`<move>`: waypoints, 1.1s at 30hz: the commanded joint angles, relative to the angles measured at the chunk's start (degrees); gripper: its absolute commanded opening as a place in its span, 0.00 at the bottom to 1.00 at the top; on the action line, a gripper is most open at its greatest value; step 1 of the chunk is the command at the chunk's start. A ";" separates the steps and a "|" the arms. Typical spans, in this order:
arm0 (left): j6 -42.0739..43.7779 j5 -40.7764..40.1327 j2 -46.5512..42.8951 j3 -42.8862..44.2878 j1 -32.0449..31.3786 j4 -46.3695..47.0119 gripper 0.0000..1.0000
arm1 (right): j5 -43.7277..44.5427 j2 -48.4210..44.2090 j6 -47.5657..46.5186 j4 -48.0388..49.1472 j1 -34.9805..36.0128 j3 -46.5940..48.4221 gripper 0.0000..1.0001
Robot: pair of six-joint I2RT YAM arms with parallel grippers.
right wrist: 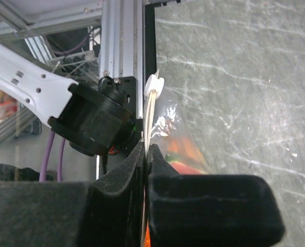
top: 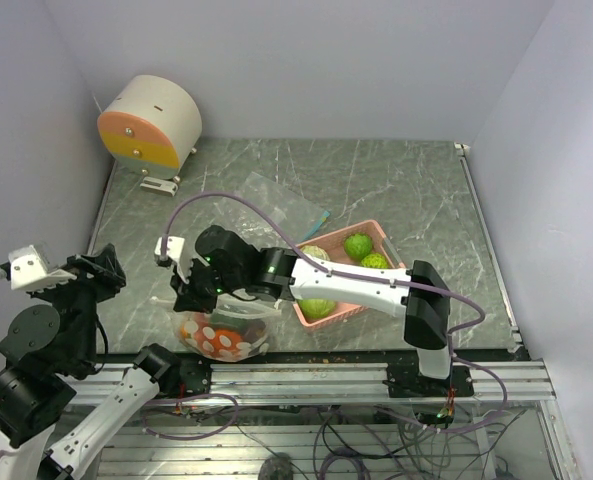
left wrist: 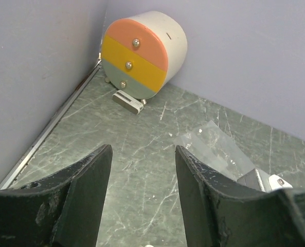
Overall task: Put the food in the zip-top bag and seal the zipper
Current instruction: Pick up the zipper food storage bag at the center of the board.
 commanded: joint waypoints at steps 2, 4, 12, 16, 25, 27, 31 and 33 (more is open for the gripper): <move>3.76 6.90 -1.20 0.70 -0.21 1.09 0.63 | 4.14 -5.38 -2.31 0.08 -0.34 -4.15 0.00; 4.73 10.38 -1.45 0.46 -0.21 1.63 0.66 | 5.07 -8.55 -2.95 -0.19 -0.92 -5.87 0.00; 10.57 37.58 -1.32 -2.70 -0.25 5.34 0.73 | 4.38 -22.93 -3.63 3.18 -4.41 -16.12 0.00; 13.05 49.56 -0.24 -6.47 -0.25 8.96 0.73 | -1.00 -28.08 -3.78 6.20 -6.40 -19.88 0.00; 15.16 61.52 2.57 -8.92 -0.20 13.72 0.88 | -4.16 -31.73 -5.56 5.64 -7.24 -19.68 0.00; 15.57 63.32 3.27 -9.50 -0.25 14.47 0.90 | -4.46 -32.49 -5.84 5.75 -7.23 -19.83 0.00; 16.88 69.44 2.64 -11.52 -0.21 17.30 0.90 | -2.94 -33.91 -6.36 5.68 -7.35 -20.05 0.00; 17.42 73.14 1.47 -12.66 -0.25 18.96 0.89 | -2.34 -34.53 -6.65 5.22 -7.49 -19.90 0.00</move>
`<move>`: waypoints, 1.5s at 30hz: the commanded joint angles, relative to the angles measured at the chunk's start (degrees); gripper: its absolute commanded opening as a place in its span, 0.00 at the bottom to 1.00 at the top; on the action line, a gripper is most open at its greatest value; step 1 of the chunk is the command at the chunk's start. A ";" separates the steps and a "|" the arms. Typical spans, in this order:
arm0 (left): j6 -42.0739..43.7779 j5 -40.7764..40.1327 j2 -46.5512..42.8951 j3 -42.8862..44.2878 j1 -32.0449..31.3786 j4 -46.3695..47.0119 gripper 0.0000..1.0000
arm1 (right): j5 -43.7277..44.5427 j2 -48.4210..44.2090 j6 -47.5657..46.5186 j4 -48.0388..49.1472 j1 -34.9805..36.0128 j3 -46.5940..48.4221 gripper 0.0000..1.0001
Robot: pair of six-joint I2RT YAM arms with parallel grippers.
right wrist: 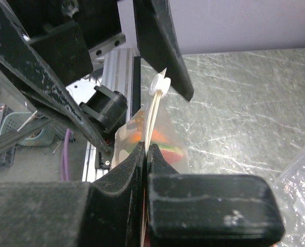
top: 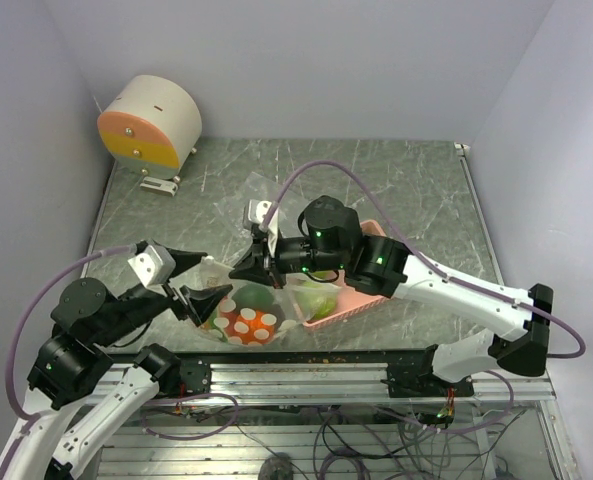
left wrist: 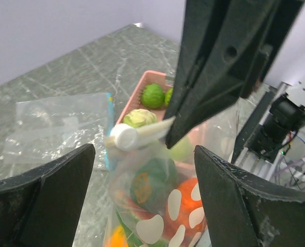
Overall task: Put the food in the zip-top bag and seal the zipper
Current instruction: Pick up the zipper food storage bag at the center of the board, then zip the zipper food storage bag.
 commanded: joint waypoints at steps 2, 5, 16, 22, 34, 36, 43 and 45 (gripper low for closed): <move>2.42 12.40 -2.63 -2.81 -0.21 6.73 0.88 | 0.47 -3.98 -1.67 0.88 -0.53 0.48 0.00; 2.30 13.70 -3.34 -3.68 -0.21 7.19 0.86 | -0.57 -5.16 -2.04 0.72 -0.70 0.54 0.00; 0.86 16.53 -0.89 -4.96 -0.21 12.08 0.73 | -5.75 -6.33 -4.26 -0.92 -0.80 -0.07 0.00; 0.74 19.01 -0.03 -6.08 -0.19 15.06 0.43 | -7.14 -6.77 -4.66 -1.21 -0.78 -0.25 0.00; 3.78 22.88 2.68 -4.29 -0.20 9.84 0.07 | -2.00 -6.92 -4.67 -2.40 -0.75 -0.79 0.00; 4.11 17.58 3.45 -3.28 -0.21 6.08 0.07 | 1.83 -7.01 -4.93 -2.53 -0.87 -1.87 0.00; 4.21 9.06 6.55 -5.01 -0.21 4.56 0.07 | 8.28 -7.56 -6.45 -0.84 -1.14 -6.60 0.29; 4.19 9.99 8.15 -5.44 -0.21 5.27 0.07 | 8.38 -8.32 -6.74 0.24 -1.22 -7.36 0.36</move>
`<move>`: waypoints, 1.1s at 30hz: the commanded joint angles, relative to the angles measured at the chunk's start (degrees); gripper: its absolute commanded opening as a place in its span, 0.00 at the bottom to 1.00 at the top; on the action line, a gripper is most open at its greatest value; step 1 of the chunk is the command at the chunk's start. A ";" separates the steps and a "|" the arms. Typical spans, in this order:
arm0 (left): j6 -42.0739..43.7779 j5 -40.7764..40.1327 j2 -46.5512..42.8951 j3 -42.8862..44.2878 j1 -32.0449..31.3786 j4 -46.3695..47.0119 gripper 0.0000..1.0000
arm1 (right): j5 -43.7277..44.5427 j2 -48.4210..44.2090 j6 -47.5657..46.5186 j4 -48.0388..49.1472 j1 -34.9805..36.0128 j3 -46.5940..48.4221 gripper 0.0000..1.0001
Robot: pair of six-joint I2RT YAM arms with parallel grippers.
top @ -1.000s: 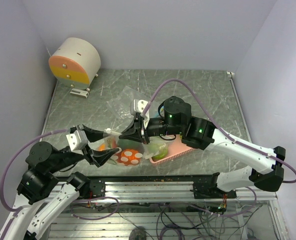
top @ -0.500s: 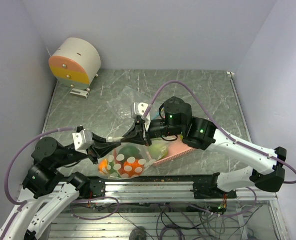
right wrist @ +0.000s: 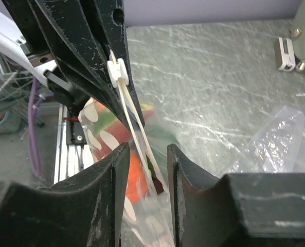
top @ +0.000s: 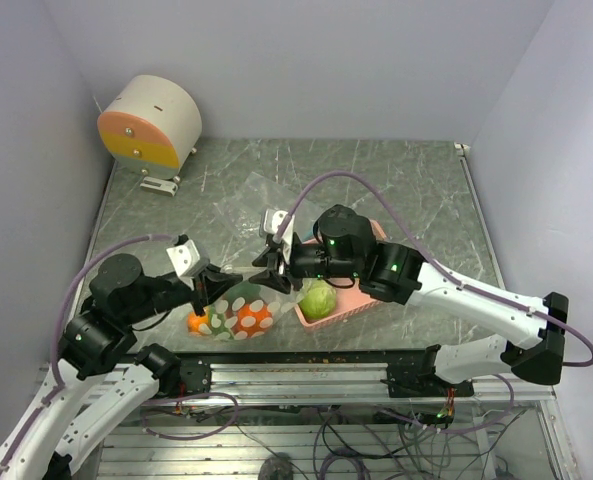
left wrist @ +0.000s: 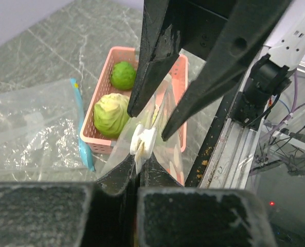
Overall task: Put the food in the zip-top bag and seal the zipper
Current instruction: Zip the zipper food storage bag.
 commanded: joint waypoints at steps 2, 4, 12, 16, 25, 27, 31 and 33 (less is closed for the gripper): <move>0.27 -1.27 3.33 -1.20 -0.21 1.82 0.07 | 3.21 -3.47 -1.84 4.76 -0.47 -2.03 0.42; 0.17 0.76 3.74 -1.76 -0.21 3.13 0.07 | 2.06 -4.81 -2.37 7.84 -0.62 -3.50 0.49; 0.35 5.94 4.02 -2.58 -0.21 4.17 0.07 | -16.92 -5.14 -3.76 15.08 -5.55 -4.58 0.46; 0.23 5.98 3.86 -2.90 -0.21 4.79 0.07 | -26.97 -2.57 -1.85 16.70 -9.27 -4.02 0.41; 0.60 4.76 5.20 -2.81 -0.21 5.15 0.07 | -32.40 2.14 3.66 19.02 -9.99 -2.61 0.30; 0.68 4.71 5.39 -2.60 -0.21 5.01 0.07 | -32.47 2.47 5.03 20.58 -10.01 -3.01 0.32; 0.53 3.84 4.81 -2.72 -0.21 4.87 0.07 | -33.74 3.46 6.81 22.34 -10.01 -2.90 0.32; 0.40 3.70 4.53 -2.83 -0.21 4.80 0.07 | -33.56 4.05 7.23 22.42 -9.93 -2.52 0.32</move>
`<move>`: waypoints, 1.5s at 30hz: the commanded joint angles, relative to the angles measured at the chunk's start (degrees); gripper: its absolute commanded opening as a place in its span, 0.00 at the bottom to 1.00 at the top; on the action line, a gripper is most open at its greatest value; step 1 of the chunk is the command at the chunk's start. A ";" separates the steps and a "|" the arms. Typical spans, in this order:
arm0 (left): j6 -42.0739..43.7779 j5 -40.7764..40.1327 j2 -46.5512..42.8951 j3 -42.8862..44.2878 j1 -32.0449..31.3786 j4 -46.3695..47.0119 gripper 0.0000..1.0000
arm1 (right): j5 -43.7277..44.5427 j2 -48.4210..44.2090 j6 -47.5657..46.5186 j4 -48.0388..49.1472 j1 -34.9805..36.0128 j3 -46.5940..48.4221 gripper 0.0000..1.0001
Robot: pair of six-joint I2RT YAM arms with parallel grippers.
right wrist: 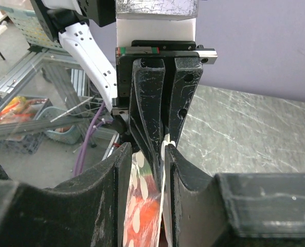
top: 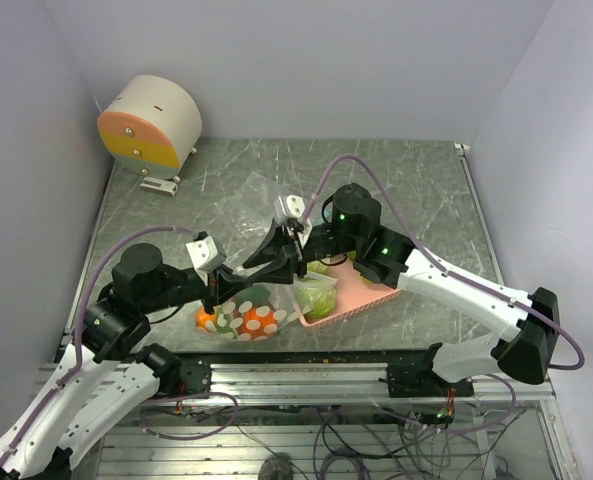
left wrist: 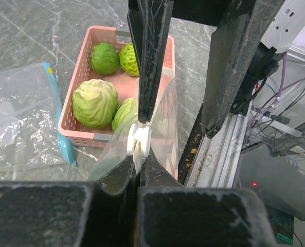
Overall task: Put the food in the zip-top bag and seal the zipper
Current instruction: Zip the zipper food storage bag.
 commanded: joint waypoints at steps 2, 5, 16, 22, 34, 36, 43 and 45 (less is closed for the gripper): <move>0.29 -0.52 -1.02 0.05 -0.21 3.05 0.07 | -0.96 1.79 2.68 2.76 0.00 1.90 0.32; 0.16 -0.65 -1.12 -0.12 -0.21 3.05 0.07 | -0.41 2.70 3.23 2.82 0.02 2.29 0.32; 0.07 -0.30 -1.11 -0.19 -0.21 3.36 0.07 | 2.81 3.86 4.51 2.76 -0.03 3.25 0.39; -0.09 -0.26 -1.35 -0.30 -0.21 3.43 0.07 | 3.33 4.04 4.88 2.52 0.03 3.41 0.42; -0.02 -0.62 -2.04 -0.35 -0.21 3.12 0.07 | 1.92 5.89 5.88 1.78 0.00 4.61 0.43; -0.02 -0.68 -2.15 -0.43 -0.21 3.10 0.07 | 0.96 6.01 6.09 1.92 -0.03 4.61 0.41; -0.02 -1.03 -2.44 -0.48 -0.21 3.03 0.07 | -0.23 5.66 5.93 1.28 -0.03 4.37 0.06; -0.02 -1.05 -2.31 -0.48 -0.21 3.18 0.07 | -0.50 5.14 6.15 1.80 -0.02 3.95 0.00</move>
